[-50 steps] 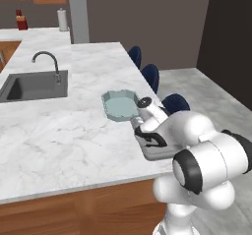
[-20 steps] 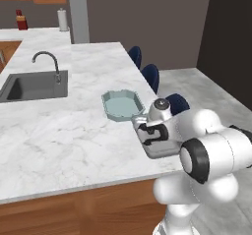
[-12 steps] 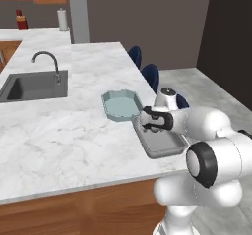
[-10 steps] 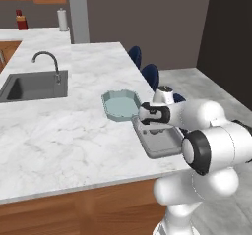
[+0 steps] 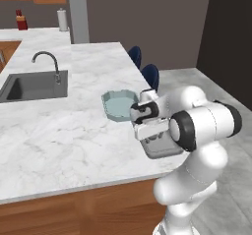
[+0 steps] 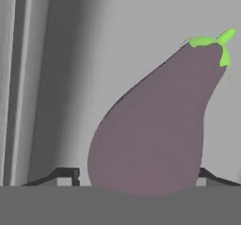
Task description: Place the cold items (eggplant and broccoli) from the fridge in one tupperware on the dining counter. Place the warm items (kebab skewer and hot dog) in the stove area in another tupperware.
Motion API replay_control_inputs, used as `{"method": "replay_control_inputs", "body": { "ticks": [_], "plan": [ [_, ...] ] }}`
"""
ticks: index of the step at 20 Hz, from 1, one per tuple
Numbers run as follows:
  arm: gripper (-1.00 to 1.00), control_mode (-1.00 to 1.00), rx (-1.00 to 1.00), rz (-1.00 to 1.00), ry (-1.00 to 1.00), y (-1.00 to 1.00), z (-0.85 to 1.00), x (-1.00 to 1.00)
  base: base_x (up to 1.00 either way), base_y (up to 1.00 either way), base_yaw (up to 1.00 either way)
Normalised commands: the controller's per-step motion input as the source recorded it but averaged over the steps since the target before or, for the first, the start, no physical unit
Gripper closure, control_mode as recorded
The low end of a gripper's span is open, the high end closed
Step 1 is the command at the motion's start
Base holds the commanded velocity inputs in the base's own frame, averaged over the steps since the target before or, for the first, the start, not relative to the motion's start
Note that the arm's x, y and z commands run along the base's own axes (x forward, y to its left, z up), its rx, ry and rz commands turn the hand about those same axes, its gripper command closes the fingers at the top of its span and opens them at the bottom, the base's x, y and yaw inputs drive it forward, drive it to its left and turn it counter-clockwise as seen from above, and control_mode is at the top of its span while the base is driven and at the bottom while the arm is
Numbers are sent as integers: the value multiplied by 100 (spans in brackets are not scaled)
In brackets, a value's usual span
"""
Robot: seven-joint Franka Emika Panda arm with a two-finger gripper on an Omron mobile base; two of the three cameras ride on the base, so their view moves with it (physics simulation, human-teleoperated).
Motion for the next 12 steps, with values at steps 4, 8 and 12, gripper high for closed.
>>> {"method": "replay_control_inputs", "body": {
  "ticks": [4, 8, 12],
  "plan": [
    [-100, -100, -10, 23, 0, 6, -52, -100, 0, 0, 0],
    [-100, -100, 0, 21, 1, -6, -17, -100, 0, 0, 0],
    [-100, -100, 0, 22, -24, -30, 66, -99, 0, 0, 0]
  ]
}}
